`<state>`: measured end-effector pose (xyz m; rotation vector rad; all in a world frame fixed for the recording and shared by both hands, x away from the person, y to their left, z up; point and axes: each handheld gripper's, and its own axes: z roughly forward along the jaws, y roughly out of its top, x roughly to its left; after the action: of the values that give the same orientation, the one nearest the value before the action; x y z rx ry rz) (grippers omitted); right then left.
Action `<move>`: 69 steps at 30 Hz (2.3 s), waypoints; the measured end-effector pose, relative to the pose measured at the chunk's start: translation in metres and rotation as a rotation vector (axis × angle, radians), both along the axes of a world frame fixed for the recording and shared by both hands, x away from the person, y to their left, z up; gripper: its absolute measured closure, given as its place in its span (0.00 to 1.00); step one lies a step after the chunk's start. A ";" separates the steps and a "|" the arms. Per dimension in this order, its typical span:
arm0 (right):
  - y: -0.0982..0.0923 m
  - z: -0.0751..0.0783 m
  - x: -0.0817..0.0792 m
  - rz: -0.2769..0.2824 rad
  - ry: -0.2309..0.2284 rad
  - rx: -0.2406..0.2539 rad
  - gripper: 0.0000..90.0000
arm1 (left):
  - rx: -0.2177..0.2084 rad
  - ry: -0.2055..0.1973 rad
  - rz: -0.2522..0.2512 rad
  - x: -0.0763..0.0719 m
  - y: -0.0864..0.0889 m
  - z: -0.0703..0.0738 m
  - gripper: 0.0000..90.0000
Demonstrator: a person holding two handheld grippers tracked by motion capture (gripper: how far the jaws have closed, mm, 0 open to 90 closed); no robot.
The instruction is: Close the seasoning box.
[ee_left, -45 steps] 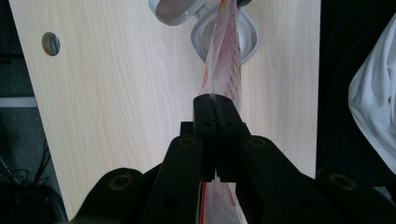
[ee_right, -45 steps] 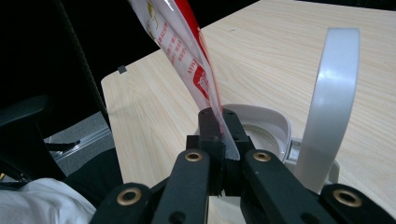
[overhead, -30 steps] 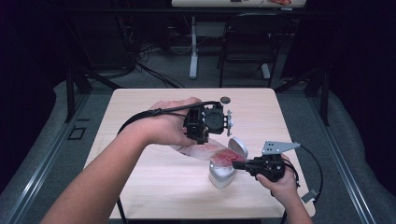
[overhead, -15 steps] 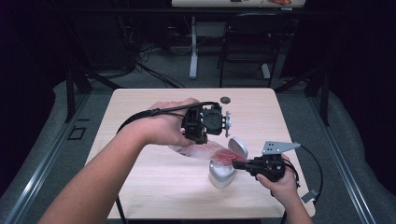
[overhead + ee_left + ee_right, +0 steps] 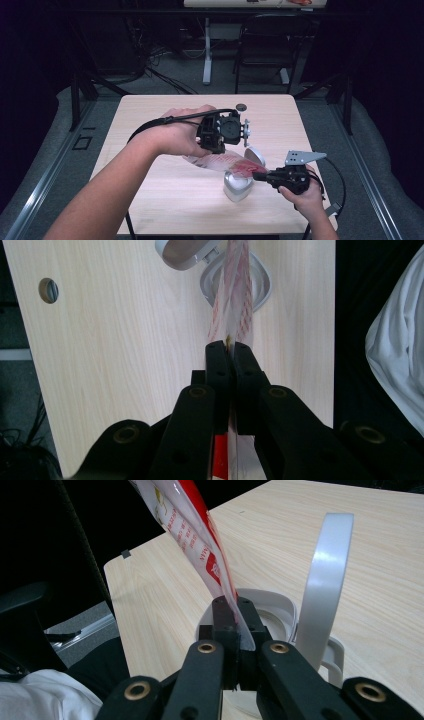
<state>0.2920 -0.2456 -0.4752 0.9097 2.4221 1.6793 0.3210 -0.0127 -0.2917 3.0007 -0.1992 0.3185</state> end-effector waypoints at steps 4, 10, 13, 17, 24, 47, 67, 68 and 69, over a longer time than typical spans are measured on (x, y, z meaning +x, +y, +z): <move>-0.002 0.001 0.000 -0.001 -0.004 -0.010 1.00 | -0.006 -0.005 -0.001 0.001 0.000 -0.002 0.98; -0.001 0.001 0.000 -0.008 -0.008 -0.013 1.00 | -0.011 0.005 0.005 0.003 0.005 -0.004 0.98; 0.000 0.001 0.000 -0.006 -0.008 -0.015 1.00 | -0.011 0.006 0.006 0.003 0.007 -0.006 0.98; 0.001 0.003 -0.001 -0.006 -0.014 -0.023 1.00 | -0.014 0.007 0.013 0.004 0.010 -0.008 0.98; 0.000 0.006 -0.002 -0.014 -0.029 -0.022 1.00 | -0.024 0.013 0.019 0.004 0.013 -0.008 0.98; 0.008 0.010 -0.006 -0.023 -0.064 -0.022 1.00 | -0.075 0.045 0.057 0.009 0.037 -0.027 0.98; 0.007 -0.002 0.001 -0.023 -0.040 0.015 0.91 | -0.092 0.063 0.075 0.014 0.050 -0.041 0.99; 0.007 -0.003 0.001 -0.023 -0.038 0.016 0.91 | -0.093 0.065 0.076 0.015 0.050 -0.041 0.99; 0.007 -0.004 0.002 -0.022 -0.035 0.016 0.91 | -0.093 0.065 0.076 0.015 0.051 -0.042 0.99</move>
<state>0.2937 -0.2386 -0.4797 0.8981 2.3713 1.6950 0.3355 0.0379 -0.3332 2.9259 -0.0629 0.2304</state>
